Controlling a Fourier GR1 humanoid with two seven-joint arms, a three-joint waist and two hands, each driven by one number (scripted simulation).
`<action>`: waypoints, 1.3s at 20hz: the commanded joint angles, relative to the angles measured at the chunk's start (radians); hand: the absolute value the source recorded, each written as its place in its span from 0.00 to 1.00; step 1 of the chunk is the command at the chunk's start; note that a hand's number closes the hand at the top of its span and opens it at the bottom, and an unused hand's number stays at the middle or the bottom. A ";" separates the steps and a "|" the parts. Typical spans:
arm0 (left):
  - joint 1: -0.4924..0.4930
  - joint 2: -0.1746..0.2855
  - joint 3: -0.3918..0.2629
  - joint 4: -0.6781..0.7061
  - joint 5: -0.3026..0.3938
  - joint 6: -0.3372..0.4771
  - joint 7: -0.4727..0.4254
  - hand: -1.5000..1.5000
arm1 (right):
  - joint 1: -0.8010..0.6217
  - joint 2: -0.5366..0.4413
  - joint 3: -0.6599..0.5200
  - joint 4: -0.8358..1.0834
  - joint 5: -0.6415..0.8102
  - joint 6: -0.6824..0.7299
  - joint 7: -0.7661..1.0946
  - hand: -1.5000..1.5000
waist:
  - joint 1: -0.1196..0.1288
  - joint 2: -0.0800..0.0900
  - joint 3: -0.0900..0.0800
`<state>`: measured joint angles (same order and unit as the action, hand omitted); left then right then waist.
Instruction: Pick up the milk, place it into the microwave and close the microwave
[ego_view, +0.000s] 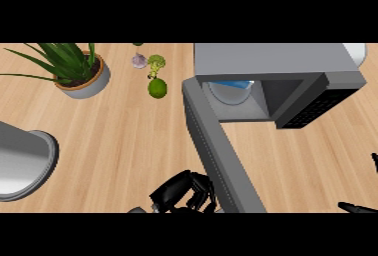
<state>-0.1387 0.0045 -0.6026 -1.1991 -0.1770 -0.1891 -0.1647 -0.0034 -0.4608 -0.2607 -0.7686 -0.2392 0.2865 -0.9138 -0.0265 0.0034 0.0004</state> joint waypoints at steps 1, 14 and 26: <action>-0.105 -0.004 -0.144 0.104 0.043 0.068 -0.013 1.00 | 0.013 -0.011 0.006 -0.026 -0.016 0.115 -0.078 0.00 | -0.003 0.000 -0.001; -0.313 -0.003 -0.406 0.123 0.411 0.468 -0.081 0.00 | -0.010 -0.024 0.083 -0.189 -0.061 0.153 0.012 0.00 | -0.084 0.012 -0.004; -0.570 -0.003 -0.380 0.184 0.576 0.613 -0.054 1.00 | -0.055 -0.042 0.147 -0.347 -0.113 0.168 0.132 0.00 | -0.189 0.030 -0.006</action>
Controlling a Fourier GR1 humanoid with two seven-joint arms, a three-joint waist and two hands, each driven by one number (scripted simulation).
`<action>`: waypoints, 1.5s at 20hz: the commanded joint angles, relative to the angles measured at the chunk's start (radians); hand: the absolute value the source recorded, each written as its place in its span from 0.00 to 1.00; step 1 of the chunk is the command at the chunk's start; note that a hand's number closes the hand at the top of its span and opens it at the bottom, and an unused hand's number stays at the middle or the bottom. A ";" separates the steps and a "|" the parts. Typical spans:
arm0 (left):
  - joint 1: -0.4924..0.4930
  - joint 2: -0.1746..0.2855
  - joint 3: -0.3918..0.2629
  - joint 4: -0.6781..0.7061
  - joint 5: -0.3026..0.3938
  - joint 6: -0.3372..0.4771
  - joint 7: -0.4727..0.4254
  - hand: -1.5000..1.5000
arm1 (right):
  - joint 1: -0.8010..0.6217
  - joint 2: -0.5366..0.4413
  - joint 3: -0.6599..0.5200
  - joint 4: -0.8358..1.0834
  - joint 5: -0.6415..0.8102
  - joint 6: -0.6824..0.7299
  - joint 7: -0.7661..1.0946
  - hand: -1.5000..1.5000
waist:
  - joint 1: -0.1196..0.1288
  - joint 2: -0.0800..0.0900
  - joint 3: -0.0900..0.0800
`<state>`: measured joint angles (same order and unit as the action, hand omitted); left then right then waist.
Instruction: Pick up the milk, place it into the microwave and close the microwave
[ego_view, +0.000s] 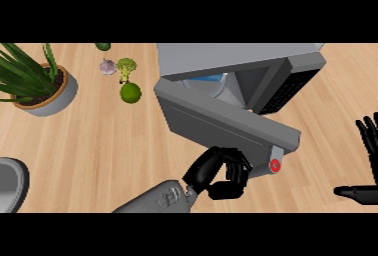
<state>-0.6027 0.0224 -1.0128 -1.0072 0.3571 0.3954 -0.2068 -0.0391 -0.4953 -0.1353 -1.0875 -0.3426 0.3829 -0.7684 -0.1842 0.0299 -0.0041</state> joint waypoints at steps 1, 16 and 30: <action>-0.104 -0.021 0.024 -0.013 0.036 0.064 -0.047 1.00 | -0.026 -0.027 0.018 -0.039 -0.018 0.076 0.009 0.00 | -0.035 0.000 -0.004; -0.392 -0.022 0.115 0.125 0.181 0.129 -0.021 1.00 | -0.118 -0.067 0.042 -0.117 -0.086 0.120 0.084 0.00 | -0.148 0.038 0.005; -0.496 -0.020 0.140 0.208 0.266 0.180 -0.022 1.00 | -0.207 -0.103 0.071 -0.155 -0.171 0.214 0.161 0.00 | -0.200 0.064 0.011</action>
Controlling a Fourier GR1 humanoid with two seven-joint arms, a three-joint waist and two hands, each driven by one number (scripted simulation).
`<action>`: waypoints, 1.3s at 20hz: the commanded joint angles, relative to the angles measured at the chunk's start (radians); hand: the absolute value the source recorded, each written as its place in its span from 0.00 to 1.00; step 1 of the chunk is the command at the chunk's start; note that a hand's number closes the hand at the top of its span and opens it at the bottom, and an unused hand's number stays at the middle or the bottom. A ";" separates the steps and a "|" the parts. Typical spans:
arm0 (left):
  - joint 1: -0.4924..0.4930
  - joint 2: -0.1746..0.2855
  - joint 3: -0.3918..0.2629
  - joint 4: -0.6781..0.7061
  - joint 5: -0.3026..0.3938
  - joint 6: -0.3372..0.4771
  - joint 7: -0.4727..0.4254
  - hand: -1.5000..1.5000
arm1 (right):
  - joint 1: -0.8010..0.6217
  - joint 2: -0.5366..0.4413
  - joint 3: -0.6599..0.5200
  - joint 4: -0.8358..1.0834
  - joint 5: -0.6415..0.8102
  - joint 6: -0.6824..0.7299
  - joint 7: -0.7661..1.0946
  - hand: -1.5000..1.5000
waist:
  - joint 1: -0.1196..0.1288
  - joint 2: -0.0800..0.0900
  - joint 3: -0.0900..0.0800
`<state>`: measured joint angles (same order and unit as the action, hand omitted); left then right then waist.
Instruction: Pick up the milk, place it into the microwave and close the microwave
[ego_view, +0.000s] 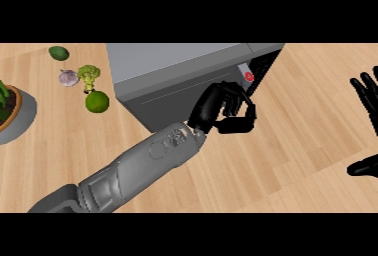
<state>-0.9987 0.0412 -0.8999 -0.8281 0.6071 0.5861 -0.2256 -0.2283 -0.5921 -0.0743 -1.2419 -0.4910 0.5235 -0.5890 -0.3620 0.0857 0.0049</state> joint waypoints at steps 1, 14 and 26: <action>-0.094 -0.039 0.021 0.032 0.015 -0.006 -0.010 1.00 | -0.028 -0.002 0.020 -0.020 -0.031 0.085 -0.014 0.00 | -0.022 0.007 0.001; -0.096 -0.039 -0.012 0.033 0.049 0.053 -0.024 1.00 | -0.101 -0.062 0.150 -0.185 -0.013 0.231 0.055 1.00 | -0.033 0.002 0.002; -0.111 -0.039 -0.003 0.049 0.097 0.102 -0.023 1.00 | -0.107 -0.074 0.213 -0.334 -0.055 0.242 0.132 1.00 | -0.088 0.001 0.004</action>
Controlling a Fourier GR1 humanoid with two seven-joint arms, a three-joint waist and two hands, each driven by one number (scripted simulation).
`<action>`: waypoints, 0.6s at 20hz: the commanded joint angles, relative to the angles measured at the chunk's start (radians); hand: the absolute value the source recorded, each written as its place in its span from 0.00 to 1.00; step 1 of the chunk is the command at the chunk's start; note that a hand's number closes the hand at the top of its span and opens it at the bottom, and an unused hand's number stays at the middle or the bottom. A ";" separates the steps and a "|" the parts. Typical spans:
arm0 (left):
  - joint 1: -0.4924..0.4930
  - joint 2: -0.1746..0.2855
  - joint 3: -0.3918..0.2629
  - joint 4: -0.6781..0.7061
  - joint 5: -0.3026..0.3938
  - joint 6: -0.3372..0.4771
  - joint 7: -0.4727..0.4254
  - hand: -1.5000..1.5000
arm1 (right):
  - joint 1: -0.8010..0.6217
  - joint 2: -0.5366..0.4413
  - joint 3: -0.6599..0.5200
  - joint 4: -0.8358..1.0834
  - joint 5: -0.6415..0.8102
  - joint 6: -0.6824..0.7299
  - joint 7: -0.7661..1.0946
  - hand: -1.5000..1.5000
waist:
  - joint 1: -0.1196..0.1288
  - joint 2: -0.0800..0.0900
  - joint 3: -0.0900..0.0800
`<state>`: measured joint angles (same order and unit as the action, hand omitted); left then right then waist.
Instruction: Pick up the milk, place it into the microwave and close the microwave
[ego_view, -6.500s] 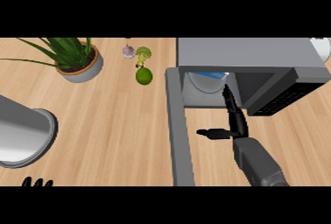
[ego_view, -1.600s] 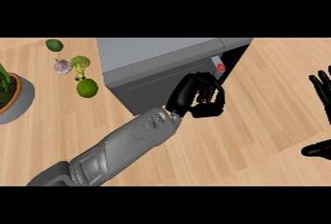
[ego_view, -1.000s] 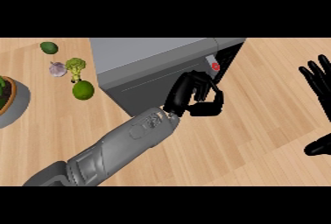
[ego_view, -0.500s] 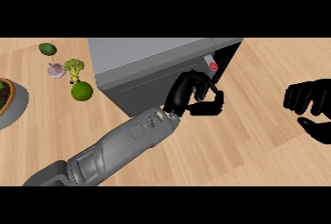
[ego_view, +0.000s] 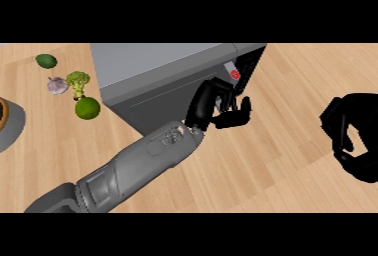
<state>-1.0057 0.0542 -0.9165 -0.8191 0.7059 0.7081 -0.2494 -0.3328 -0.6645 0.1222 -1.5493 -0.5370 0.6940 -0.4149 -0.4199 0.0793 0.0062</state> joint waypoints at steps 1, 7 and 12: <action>-0.105 -0.052 0.012 0.045 -0.002 -0.019 0.000 1.00 | 0.001 0.003 0.026 -0.042 -0.012 0.071 -0.037 1.00 | -0.031 0.005 0.003; -0.094 -0.051 0.006 0.048 0.005 0.003 -0.026 1.00 | 0.009 -0.004 0.034 -0.090 -0.032 0.064 -0.008 1.00 | -0.041 0.005 0.003; -0.090 -0.051 0.010 0.037 0.021 0.024 -0.030 1.00 | 0.026 0.008 0.056 -0.133 -0.045 0.060 0.007 1.00 | -0.063 0.007 0.004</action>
<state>-0.9867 0.0687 -0.9142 -0.8280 0.7326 0.7617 -0.2844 -0.3149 -0.6614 0.1656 -1.6612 -0.5754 0.7069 -0.3747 -0.4494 0.0752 0.0064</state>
